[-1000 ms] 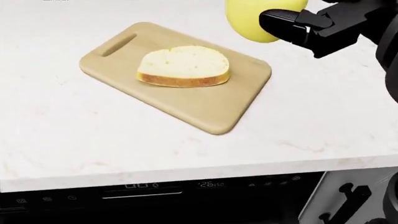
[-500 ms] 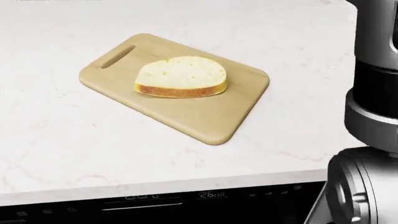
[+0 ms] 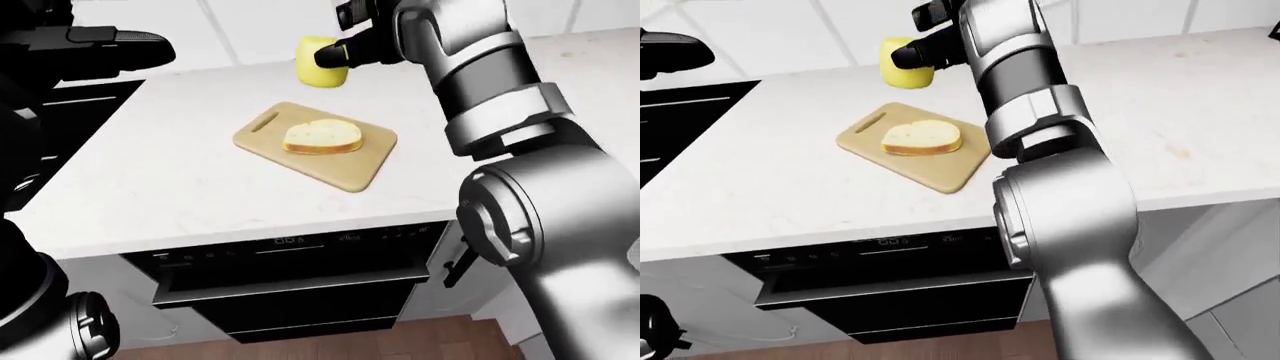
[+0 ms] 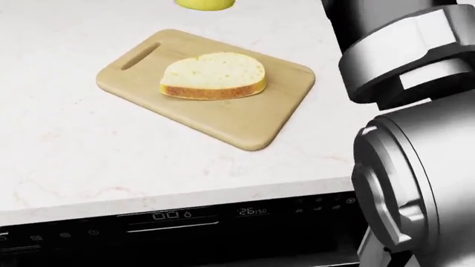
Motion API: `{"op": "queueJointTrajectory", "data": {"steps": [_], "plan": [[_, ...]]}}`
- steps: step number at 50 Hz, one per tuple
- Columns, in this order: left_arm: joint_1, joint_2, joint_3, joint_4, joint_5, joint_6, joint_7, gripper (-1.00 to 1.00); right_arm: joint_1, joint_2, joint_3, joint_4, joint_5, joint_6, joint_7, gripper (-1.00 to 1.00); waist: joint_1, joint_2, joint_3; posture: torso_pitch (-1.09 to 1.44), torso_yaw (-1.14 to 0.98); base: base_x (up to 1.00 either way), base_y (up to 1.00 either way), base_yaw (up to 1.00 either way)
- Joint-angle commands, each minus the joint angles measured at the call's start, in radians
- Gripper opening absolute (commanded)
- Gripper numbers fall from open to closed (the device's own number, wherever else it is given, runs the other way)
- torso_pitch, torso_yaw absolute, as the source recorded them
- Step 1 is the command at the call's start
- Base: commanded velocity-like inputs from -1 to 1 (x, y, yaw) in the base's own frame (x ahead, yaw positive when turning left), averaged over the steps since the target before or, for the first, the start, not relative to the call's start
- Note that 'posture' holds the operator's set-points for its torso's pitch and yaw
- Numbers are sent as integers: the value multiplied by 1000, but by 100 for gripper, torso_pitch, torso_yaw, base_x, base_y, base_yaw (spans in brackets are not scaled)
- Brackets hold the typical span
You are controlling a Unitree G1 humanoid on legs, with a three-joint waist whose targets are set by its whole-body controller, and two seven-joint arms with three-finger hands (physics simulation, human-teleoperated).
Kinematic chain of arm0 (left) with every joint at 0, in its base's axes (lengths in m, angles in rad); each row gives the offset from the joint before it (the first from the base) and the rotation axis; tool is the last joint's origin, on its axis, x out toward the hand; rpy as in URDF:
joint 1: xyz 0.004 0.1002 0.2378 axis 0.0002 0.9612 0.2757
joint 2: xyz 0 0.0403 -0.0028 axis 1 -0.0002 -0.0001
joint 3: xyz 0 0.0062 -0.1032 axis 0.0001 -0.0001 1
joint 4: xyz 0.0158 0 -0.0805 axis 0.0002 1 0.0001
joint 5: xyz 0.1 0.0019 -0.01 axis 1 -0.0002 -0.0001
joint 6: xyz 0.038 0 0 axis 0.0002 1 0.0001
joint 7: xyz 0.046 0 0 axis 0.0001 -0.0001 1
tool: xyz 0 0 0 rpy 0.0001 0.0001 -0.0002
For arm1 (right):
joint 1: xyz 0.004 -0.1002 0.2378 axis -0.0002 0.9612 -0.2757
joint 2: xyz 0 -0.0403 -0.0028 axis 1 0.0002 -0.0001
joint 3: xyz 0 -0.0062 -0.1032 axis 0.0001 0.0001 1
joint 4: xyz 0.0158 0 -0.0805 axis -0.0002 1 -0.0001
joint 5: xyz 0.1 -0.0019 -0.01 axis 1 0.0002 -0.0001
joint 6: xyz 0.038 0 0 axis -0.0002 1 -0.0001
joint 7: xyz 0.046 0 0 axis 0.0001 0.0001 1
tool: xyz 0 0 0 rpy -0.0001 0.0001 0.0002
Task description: Pick up the wedge of cheese and place it on the slice of bread to prepare a simple cheese on bread dish.
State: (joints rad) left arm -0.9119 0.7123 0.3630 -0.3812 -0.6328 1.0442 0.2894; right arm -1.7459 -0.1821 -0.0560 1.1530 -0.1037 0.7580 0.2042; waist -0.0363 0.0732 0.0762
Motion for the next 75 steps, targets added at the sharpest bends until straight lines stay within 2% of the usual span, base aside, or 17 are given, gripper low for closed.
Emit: {"op": "queueJointTrajectory", "data": {"steps": [1, 9, 12, 14, 19, 31, 39, 75], "plan": [[-27, 15, 13, -18, 2, -24, 5, 100, -47, -4, -11, -37, -6, -61, -18, -100, 0, 5, -33, 0, 0, 0, 0, 0], [-24, 17, 14, -15, -2, -30, 4, 100, -3, 15, 11, -19, -65, -97, -22, -100, 6, 4, -34, 0, 0, 0, 0, 0], [-21, 17, 10, -10, 2, -37, 0, 100, 11, 17, 5, -16, -75, -106, -23, -100, 8, 1, -37, 0, 0, 0, 0, 0], [-20, 17, 8, -8, 6, -40, -3, 100, 26, 18, 28, -16, -111, -130, -26, -100, 9, 0, -39, 0, 0, 0, 0, 0], [-23, 17, 10, -9, 7, -36, -4, 100, 54, 36, 14, -3, -126, -173, -42, -100, 12, -1, -42, 0, 0, 0, 0, 0], [-25, 4, -3, 1, 26, -45, -11, 100, 119, 69, -17, 67, -138, -349, -178, -100, 12, -2, -48, 0, 0, 0, 0, 0], [-28, 2, 5, -8, 26, -32, -11, 100, 149, 81, -10, 91, -160, -440, -256, -100, 11, -4, -49, 0, 0, 0, 0, 0], [-29, -2, 6, -7, 25, -33, -11, 100, 215, 141, -4, 131, -230, -500, -329, -100, 11, -4, -48, 0, 0, 0, 0, 0]]}}
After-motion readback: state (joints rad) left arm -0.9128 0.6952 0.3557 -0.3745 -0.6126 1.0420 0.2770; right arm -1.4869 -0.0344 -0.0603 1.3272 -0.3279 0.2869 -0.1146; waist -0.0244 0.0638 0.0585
